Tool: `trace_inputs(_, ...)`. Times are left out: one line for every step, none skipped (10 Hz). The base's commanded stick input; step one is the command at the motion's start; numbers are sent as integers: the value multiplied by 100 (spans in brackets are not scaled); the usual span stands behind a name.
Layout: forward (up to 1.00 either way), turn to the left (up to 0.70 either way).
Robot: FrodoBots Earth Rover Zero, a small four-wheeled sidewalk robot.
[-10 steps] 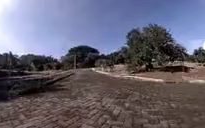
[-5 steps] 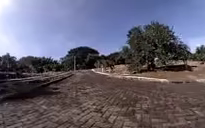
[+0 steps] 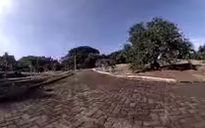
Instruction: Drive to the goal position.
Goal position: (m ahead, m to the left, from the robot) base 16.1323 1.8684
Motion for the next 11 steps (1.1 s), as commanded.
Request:
trace_inputs(100, 0)
trace_inputs(100, 0)
trace_inputs(100, 0)
trace_inputs(100, 0)
trace_inputs(100, 0)
trace_inputs(100, 0)
trace_inputs(100, 0)
trace_inputs(100, 0)
trace_inputs(100, 0)
trace_inputs(100, 0)
trace_inputs(100, 0)
